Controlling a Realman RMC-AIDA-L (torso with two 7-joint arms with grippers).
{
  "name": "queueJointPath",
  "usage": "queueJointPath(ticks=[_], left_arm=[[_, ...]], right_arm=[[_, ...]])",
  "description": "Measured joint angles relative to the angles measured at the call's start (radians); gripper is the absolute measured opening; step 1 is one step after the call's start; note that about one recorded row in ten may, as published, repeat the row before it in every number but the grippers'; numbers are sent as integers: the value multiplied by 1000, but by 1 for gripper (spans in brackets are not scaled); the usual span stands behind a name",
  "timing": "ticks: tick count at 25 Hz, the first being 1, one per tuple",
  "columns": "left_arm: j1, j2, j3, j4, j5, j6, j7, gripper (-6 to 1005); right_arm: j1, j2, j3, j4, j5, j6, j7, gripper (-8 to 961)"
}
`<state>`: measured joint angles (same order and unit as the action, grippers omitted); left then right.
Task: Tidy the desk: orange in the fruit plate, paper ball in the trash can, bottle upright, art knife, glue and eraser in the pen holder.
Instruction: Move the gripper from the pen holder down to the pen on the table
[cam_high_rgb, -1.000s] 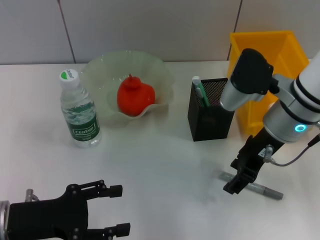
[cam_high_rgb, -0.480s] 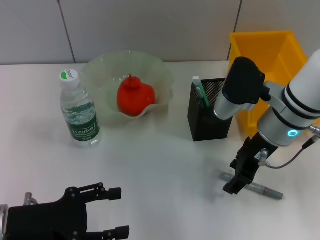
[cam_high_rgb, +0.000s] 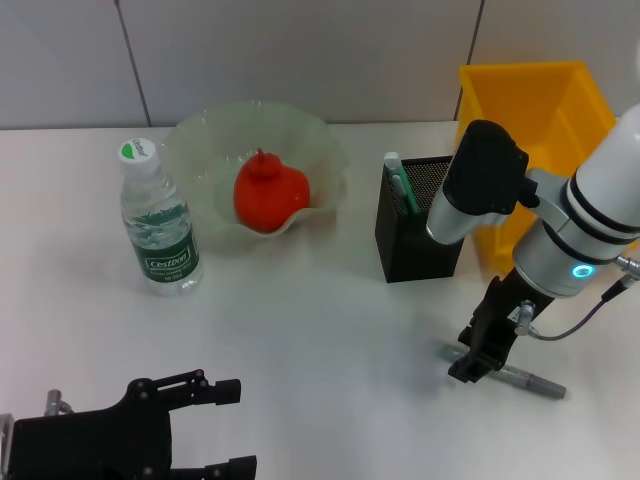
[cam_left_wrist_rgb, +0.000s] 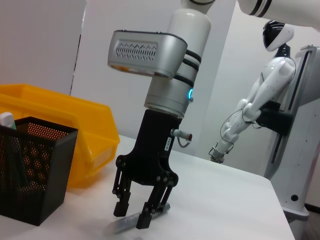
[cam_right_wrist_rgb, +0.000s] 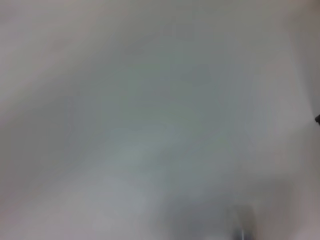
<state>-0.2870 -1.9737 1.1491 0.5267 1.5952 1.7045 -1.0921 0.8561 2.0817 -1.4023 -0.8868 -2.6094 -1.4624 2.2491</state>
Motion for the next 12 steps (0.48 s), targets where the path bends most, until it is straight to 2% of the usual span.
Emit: queueJointPath(ticks=[1,11,12], left_arm=[[3,0,-3,0,0,3,0,812],[7,-3,-3,4,-3,9,0,812],[7,-3,-3,4,-3,9,0,812]], right_arm=[[-1,0,-9,1,0,9,0,463],[-2,0,-26,7,0,26,-6,464],[-2,0,-35,8,0,28,-6,440]])
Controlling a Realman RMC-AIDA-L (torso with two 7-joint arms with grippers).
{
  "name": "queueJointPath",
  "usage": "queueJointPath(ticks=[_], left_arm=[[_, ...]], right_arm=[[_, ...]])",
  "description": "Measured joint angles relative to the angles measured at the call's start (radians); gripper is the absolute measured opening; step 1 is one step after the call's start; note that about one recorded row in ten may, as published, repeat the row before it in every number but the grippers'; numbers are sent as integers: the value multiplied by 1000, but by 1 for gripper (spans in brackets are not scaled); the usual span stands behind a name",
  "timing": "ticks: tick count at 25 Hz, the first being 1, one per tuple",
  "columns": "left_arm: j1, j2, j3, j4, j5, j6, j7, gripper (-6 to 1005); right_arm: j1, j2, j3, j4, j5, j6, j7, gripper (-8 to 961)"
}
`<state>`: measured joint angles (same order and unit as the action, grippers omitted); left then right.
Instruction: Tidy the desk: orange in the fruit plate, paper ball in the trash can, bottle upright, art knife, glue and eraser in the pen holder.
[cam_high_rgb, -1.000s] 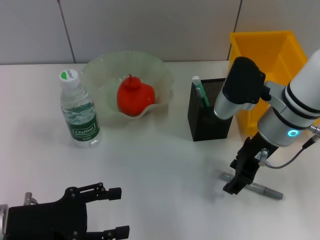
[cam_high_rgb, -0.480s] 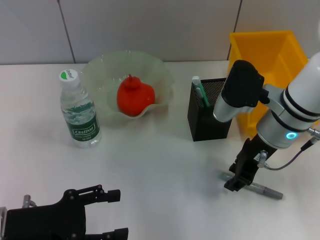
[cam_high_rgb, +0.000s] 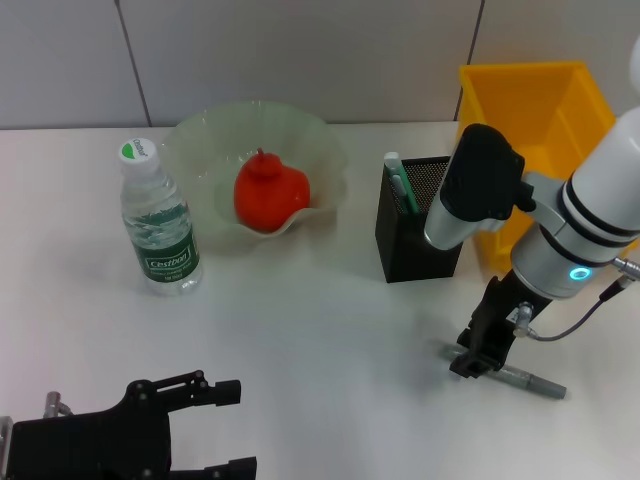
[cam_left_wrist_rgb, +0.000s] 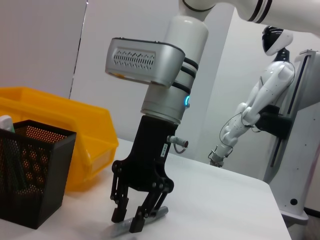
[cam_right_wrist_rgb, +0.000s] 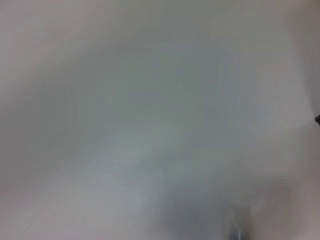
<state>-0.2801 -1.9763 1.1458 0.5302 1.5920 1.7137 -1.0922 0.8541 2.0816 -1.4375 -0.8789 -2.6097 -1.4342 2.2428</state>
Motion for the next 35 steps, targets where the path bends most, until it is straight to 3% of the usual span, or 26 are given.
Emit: queueJointPath(ticks=[4,16,18,23,28,29,30,35], left_arm=[[0,1,-2,0,-3,3,-2,812],[0,2,-26,-2,3,16,-1,812],[0,2,-26,-3,3,16,-1,812],[1,2,-26,-4,3,16,-1,812],[1,4,-26,-4,4,16,-1,812],[1,4,-26,-4,4,16,-1,812],[1,5,-26,-5,3,16,0,812],[1,3,-26,-5,3,16,0,812]], right_arm=[[-1,0,-17,1,0,5,0,343],[2,1,-28,12,0,11,3,291],[2,2,-28,12,0,11,4,154],[-10,2,-2,-46,18,-12,6,155],[-87,0,92,-288,144,-106,6,156],[-154,-1,147,-423,244,-116,-15,156],[-154,-1,147,-423,244,-116,-15,157],[-324,2,298,-563,587,-44,-212,158]])
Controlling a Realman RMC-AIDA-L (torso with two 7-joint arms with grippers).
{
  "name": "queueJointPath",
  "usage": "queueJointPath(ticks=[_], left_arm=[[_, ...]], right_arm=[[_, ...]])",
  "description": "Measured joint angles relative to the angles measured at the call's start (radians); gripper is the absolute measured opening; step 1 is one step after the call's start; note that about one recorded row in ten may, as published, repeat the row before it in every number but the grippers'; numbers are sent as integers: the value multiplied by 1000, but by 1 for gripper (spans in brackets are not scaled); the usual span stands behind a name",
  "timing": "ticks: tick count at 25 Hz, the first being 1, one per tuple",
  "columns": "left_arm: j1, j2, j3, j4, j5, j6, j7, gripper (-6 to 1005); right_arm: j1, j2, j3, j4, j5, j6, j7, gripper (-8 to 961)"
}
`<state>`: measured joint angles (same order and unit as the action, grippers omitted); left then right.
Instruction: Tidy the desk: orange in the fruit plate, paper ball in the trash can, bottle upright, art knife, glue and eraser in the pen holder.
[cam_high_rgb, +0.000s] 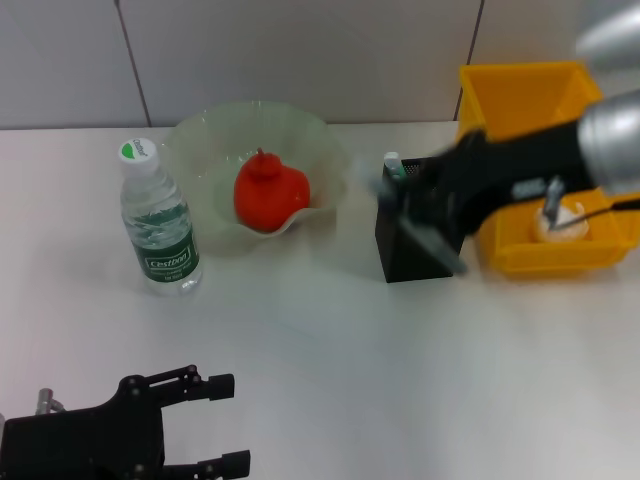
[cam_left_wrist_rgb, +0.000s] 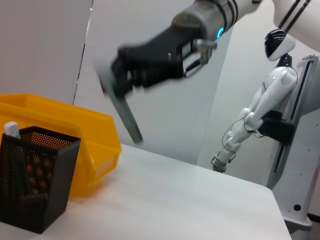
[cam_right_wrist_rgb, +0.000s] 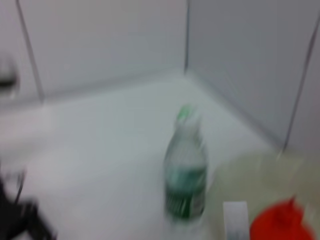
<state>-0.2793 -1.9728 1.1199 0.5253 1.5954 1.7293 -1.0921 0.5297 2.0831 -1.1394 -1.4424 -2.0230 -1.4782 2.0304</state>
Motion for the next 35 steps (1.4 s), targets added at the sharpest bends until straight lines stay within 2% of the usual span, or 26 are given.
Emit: queueJointPath(ticks=[1,4,8,10,19,29,35], left_arm=[[0,0,0,-1,0,0,0,812],[0,1,0,-1,0,0,0,812],[0,2,0,-2,0,-1,-2,812],[0,3,0,-1,0,-1,-6,812],[0,3,0,-5,5,-1,0,812],[0,3,0,-5,13,-2,-3,812],[0,3,0,-5,13,-1,-8,812]], right_arm=[[0,0,0,0,0,0,0,158],[-54,0,92,59,149,73,-105,159],[-63,-4,155,134,235,110,-169,159],[-45,-6,199,219,252,140,-205,160],[43,-16,217,445,252,243,-308,162],[143,-15,207,614,249,352,-388,164],[167,-10,203,675,247,398,-431,165]])
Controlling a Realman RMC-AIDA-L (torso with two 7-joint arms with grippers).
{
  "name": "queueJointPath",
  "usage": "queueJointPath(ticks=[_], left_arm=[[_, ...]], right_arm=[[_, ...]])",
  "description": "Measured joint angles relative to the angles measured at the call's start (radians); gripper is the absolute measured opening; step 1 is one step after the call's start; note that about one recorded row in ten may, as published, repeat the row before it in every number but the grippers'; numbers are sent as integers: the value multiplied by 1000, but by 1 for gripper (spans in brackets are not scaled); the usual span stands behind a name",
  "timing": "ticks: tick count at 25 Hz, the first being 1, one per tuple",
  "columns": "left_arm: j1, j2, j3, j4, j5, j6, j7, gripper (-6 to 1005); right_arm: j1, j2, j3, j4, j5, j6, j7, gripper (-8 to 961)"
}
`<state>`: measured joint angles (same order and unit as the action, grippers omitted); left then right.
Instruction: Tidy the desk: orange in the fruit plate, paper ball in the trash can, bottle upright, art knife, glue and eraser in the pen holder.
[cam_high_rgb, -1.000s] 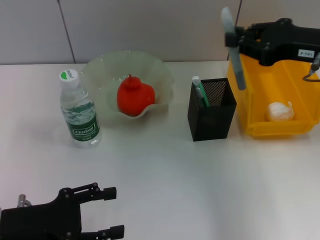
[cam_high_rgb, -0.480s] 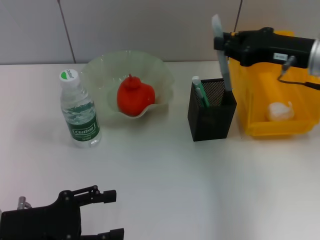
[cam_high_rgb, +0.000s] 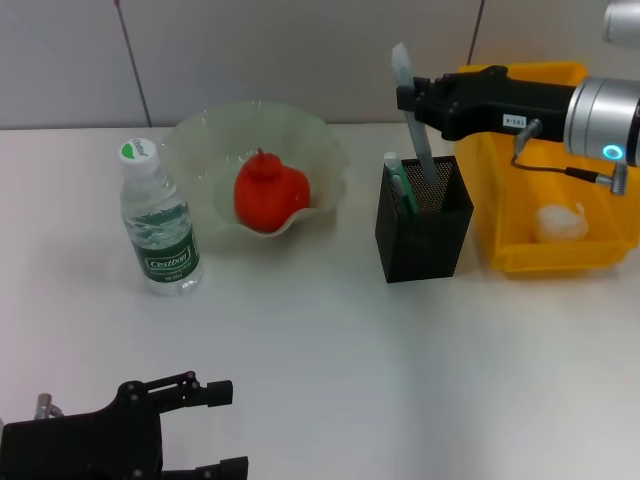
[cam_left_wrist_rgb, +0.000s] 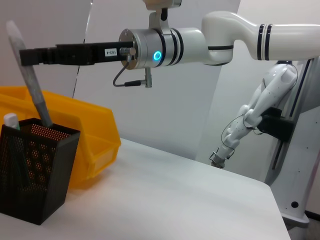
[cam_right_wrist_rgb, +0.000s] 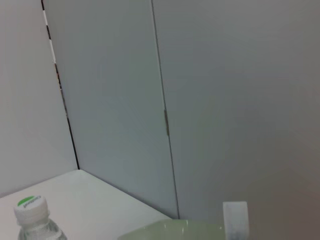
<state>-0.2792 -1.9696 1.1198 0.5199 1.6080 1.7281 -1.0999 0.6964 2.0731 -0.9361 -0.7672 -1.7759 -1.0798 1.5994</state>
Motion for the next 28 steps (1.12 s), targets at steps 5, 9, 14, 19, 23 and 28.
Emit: queueJointPath(ticks=[5,9,14,19,23,28], left_arm=[[2,0,0,0,0,1,-1,812],[3,0,0,0,0,1,-3,812],[3,0,0,0,0,1,-3,812],[2,-2,-1,0,-6,5,-4,812],[-8,-20,-18,0,-8,12,-4,812],[-37,-46,-45,-2,-8,19,-5,812]], right_arm=[[-12,2,7,7,3,-6,-3,193],[-25,2,10,0,8,-11,-3,304],[-36,2,11,-5,34,-14,-3,447],[-76,0,12,-25,169,-45,-19,600],[-147,-18,51,-24,396,-217,-30,698],[-205,-71,180,107,504,-616,-54,722]])
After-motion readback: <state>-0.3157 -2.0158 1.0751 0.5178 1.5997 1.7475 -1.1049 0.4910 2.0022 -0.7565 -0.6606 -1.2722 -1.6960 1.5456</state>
